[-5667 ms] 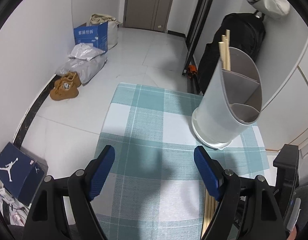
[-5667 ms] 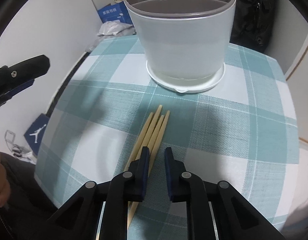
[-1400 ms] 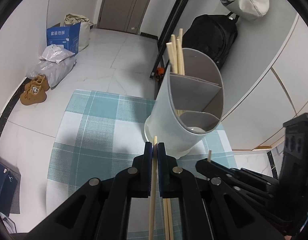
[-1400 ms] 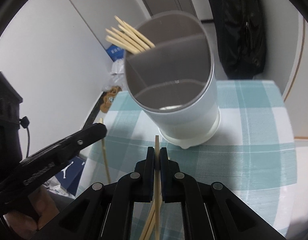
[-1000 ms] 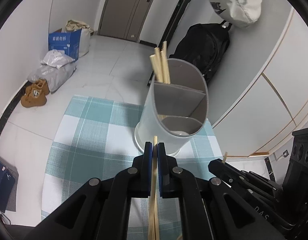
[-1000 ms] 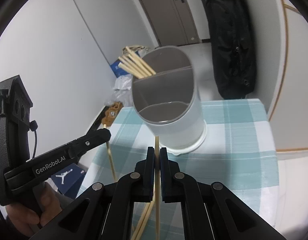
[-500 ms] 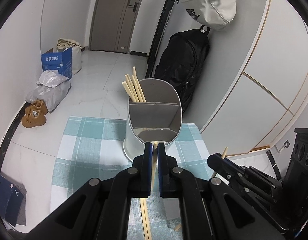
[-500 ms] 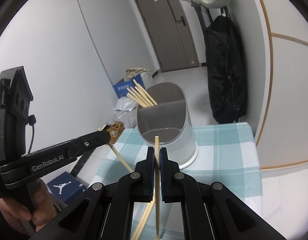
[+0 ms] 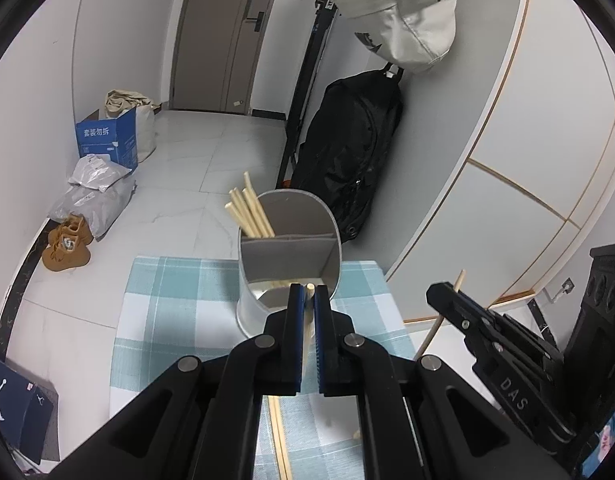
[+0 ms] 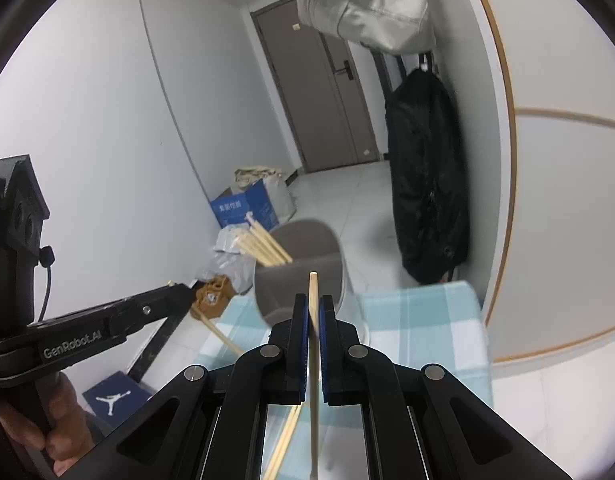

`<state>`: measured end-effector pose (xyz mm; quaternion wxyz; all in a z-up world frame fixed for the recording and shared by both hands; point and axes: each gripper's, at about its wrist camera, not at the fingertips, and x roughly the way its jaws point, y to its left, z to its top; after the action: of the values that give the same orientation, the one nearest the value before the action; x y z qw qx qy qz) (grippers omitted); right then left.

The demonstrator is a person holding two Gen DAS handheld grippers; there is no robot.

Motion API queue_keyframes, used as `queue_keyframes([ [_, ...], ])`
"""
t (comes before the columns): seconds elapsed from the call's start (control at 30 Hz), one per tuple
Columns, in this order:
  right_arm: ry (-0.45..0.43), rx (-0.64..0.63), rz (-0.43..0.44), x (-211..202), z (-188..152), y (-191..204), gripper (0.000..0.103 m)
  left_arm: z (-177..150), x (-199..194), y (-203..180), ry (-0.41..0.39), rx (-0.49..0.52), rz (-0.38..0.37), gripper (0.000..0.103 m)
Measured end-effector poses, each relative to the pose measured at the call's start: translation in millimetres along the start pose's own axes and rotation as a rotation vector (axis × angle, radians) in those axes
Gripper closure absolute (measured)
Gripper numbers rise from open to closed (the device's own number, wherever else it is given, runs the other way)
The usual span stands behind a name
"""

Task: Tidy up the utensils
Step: 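Raise both held chopsticks and carry them over the white holder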

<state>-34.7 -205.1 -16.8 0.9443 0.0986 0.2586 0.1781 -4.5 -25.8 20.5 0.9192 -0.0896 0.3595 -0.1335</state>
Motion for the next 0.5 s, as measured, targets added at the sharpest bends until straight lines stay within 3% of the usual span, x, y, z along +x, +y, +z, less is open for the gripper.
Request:
queue_keyframes([
  [0.17, -0.029, -0.005, -0.003, -3, 22, 0, 0.099, 18, 0, -2, 0.028, 0.003, 0.003, 0.102],
  [0.5, -0.089, -0.042, 0.015, -4, 83, 10, 0.099, 62, -17, -2, -0.014, 0.001, -0.062, 0.102],
])
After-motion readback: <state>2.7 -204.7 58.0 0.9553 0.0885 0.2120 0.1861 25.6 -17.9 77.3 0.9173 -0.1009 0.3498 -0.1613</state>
